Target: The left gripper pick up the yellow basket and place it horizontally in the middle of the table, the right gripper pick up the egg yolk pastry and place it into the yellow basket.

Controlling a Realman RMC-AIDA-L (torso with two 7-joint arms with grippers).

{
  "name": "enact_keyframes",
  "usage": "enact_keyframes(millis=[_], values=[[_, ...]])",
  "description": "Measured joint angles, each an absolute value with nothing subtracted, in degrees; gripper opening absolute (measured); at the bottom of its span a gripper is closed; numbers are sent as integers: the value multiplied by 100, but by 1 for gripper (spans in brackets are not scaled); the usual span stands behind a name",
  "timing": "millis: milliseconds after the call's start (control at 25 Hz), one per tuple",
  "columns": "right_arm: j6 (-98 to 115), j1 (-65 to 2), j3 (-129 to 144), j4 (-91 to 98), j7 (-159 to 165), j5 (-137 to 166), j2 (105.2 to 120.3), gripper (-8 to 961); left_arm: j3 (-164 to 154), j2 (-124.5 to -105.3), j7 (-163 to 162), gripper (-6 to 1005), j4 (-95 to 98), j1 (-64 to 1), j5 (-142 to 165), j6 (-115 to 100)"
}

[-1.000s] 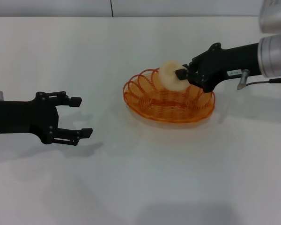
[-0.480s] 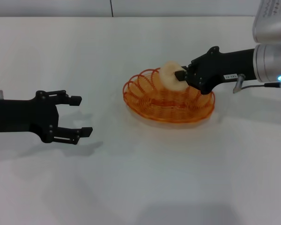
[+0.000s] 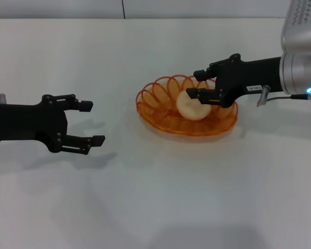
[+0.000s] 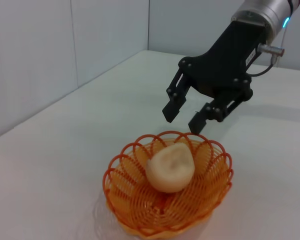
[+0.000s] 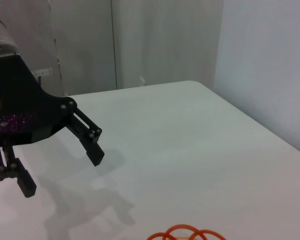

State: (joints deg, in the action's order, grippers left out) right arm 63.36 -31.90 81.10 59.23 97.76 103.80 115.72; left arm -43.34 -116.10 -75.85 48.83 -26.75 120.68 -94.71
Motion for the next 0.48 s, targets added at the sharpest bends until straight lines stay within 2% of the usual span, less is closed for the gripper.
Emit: enact_keyframes(millis=[400, 480], values=[[6958, -2916, 7556, 5836, 9173, 10129, 11536, 603, -4318, -11563, -7585, 892, 4871, -2695, 12065, -9466], [7193, -2863, 7353, 5793, 8998, 10083, 11534, 651, -4314, -11548, -7584, 892, 4870, -2707, 12058, -9465]])
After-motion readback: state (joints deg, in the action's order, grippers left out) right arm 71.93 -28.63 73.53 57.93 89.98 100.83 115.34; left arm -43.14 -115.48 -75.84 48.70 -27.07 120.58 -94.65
